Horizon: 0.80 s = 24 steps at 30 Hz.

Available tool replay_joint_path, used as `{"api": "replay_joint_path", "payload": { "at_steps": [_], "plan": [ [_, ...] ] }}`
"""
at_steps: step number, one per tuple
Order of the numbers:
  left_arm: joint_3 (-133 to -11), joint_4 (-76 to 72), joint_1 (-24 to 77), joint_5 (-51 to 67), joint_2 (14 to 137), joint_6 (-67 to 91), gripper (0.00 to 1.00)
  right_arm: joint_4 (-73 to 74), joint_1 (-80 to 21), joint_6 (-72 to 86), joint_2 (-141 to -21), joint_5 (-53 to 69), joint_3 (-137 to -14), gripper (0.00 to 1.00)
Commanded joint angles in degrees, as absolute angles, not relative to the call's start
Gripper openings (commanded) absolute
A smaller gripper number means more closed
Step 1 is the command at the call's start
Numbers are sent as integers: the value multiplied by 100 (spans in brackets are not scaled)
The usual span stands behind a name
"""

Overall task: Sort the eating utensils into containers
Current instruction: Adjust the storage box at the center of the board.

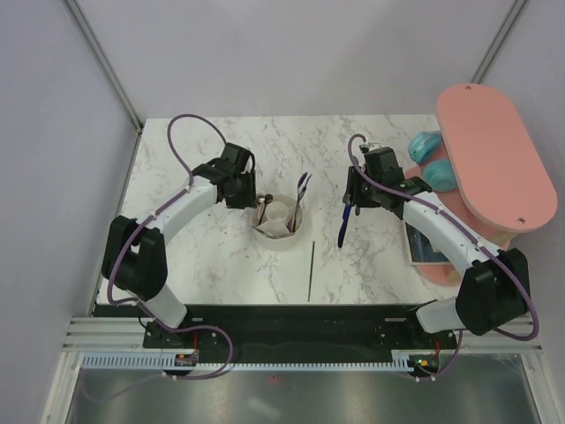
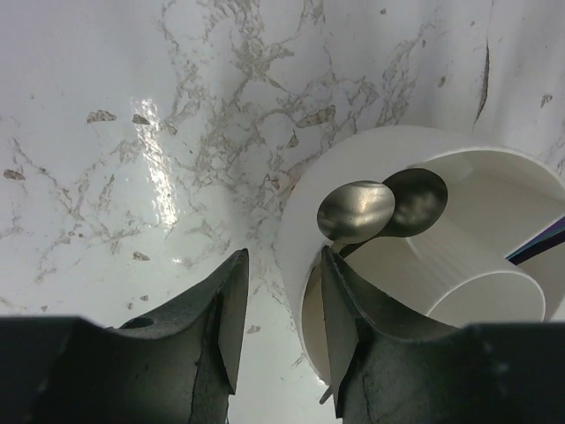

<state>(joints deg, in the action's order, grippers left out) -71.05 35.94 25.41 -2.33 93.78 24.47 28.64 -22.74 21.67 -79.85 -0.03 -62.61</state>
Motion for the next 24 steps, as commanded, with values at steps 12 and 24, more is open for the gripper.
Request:
{"api": "replay_joint_path", "payload": {
  "at_steps": [12, 24],
  "plan": [
    [-7533, 4025, 2312, 17, 9431, 2593, 43, 3182, -1872, 2135, -9123, 201, -7304, 52],
    [-6847, 3911, 2452, 9, 8763, 2874, 43, 3067, -1863, 2144, -8649, 186, -6785, 52]
  ]
}}
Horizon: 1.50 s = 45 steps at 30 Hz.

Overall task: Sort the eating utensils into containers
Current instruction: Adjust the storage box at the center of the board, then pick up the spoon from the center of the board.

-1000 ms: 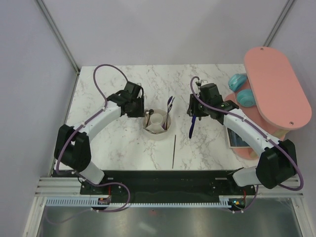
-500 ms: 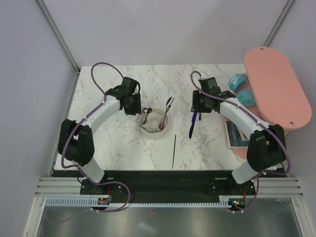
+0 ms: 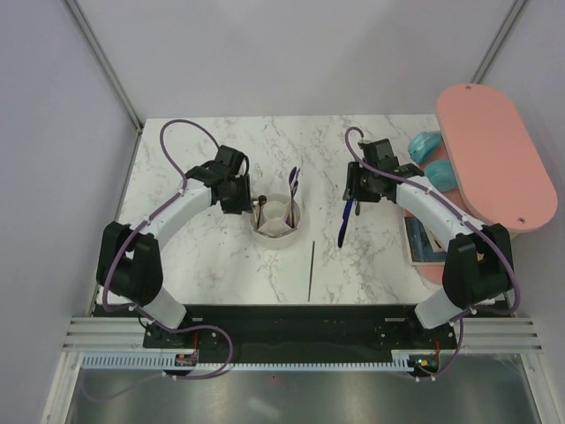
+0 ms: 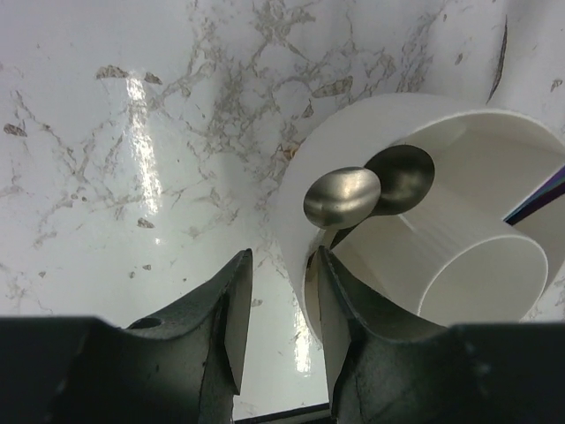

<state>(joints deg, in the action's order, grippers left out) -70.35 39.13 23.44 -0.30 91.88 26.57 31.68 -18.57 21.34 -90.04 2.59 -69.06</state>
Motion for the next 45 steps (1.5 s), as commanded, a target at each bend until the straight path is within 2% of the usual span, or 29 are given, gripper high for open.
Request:
{"api": "replay_joint_path", "payload": {
  "at_steps": [1, 10, 16, 26, 31, 33, 45],
  "plan": [
    [-6803, 3911, 2452, -43, 8710, 2918, 43, 3093, -1855, 2153, -8596, 80, -6759, 52],
    [-6723, 3858, 2452, -623, 7955, 2866, 44, 3594, -1854, 2100, -8841, -553, -6679, 53],
    [-6698, 3841, 2426, -914, 7603, 2882, 46, 3560, -1819, 2110, -8991, -1072, -7171, 54],
    [-6381, 3850, 2426, -686, 7339, 2918, 45, 3770, -1740, 1731, -11275, -1125, -9438, 54],
    [-6249, 3858, 2426, -642, 7207, 2971, 45, 3884, -1653, 1758, -12005, -1388, -10263, 48],
    [-6197, 3858, 2426, -650, 7146, 2997, 45, 3894, -1626, 1714, -12198, -1546, -10406, 45],
    [-6266, 3867, 2426, -519, 7321, 2997, 45, 3999, -1494, 1626, -12788, -1240, -10828, 47]
  ]
}}
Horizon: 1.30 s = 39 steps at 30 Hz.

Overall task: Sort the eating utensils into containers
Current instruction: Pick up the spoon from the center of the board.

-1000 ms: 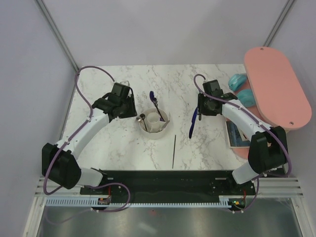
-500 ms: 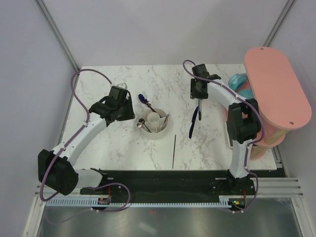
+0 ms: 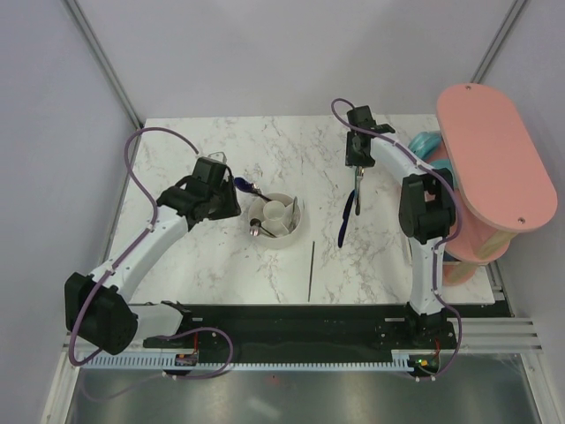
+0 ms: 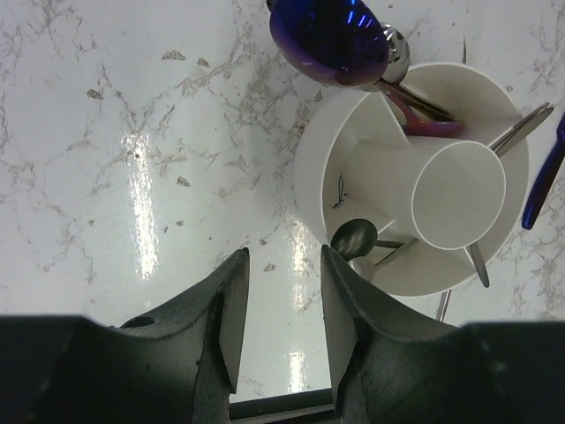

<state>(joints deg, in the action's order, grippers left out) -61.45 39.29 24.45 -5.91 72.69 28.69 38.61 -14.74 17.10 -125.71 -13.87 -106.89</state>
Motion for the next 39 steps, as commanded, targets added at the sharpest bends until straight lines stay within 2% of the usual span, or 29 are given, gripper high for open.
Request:
{"api": "replay_joint_path", "payload": {
  "at_steps": [1, 9, 11, 17, 19, 20, 23, 31, 39],
  "plan": [
    [-6293, 3876, 2426, -510, 7347, 2988, 45, 3999, -1485, 1609, -12805, -1187, -10828, 47],
    [-6407, 3876, 2417, -440, 7488, 2997, 44, 4069, -1450, 1643, -12946, -1221, -10688, 45],
    [-6425, 3876, 2417, -439, 7514, 2971, 44, 4122, -1398, 1696, -13016, -1266, -10705, 43],
    [-6460, 3867, 2426, -439, 7576, 2936, 44, 4131, -1362, 1608, -13166, -1108, -10617, 29],
    [-6451, 3867, 2417, -431, 7602, 2935, 44, 4140, -1362, 1591, -13201, -1072, -10591, 27],
    [-6451, 3885, 2417, -422, 7594, 2927, 44, 4140, -1362, 1591, -13227, -1046, -10591, 16],
    [-6451, 3876, 2426, -422, 7568, 2918, 44, 4140, -1362, 1591, -13201, -1028, -10565, 0],
    [-6398, 3885, 2426, -474, 7576, 2962, 44, 4035, -1362, 1494, -12877, -704, -10345, 0],
    [-6398, 3902, 2426, -624, 7743, 3129, 45, 3543, -1362, 1582, -11708, 209, -9405, 0]
  ]
}}
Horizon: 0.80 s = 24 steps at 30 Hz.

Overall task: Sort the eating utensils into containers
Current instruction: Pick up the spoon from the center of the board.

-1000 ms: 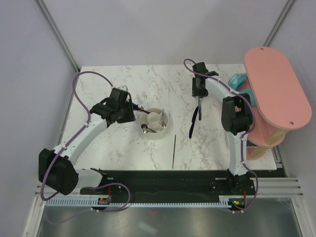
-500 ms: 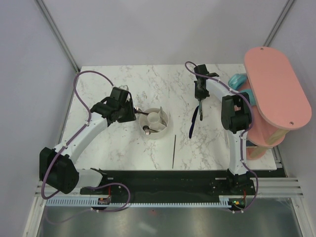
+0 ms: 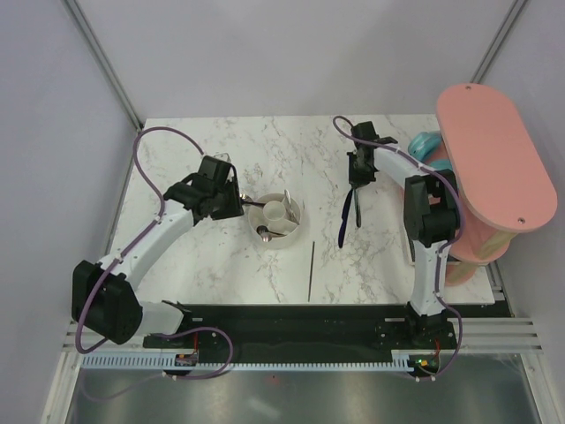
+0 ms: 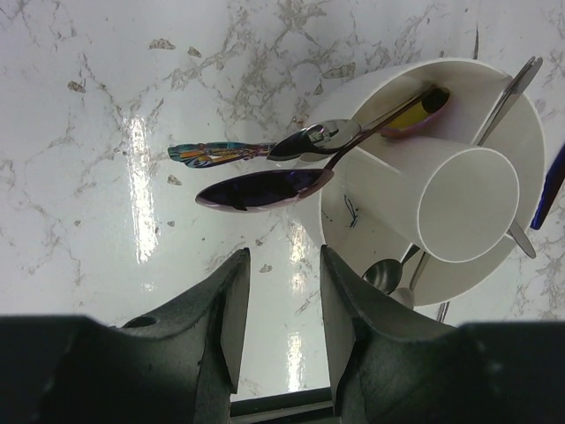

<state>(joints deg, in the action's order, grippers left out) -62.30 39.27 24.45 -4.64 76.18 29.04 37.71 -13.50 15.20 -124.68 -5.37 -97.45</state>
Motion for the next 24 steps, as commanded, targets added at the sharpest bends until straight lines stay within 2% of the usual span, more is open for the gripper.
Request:
{"api": "replay_joint_path", "payload": {
  "at_steps": [1, 10, 17, 24],
  "plan": [
    [-6416, 3911, 2417, -624, 7778, 3181, 45, 3525, -1362, 1634, -11611, 324, -9317, 0],
    [-6513, 3902, 2426, -589, 7910, 3138, 45, 3261, -1397, 1697, -10504, 958, -8473, 0],
    [-6539, 3920, 2417, 130, 8200, 3006, 43, 3278, -1459, 1679, -10336, 1081, -8446, 0],
    [-6329, 3938, 2426, 430, 7972, 2927, 45, 3278, -1538, 1758, -10283, 1169, -8639, 0]
  ]
}}
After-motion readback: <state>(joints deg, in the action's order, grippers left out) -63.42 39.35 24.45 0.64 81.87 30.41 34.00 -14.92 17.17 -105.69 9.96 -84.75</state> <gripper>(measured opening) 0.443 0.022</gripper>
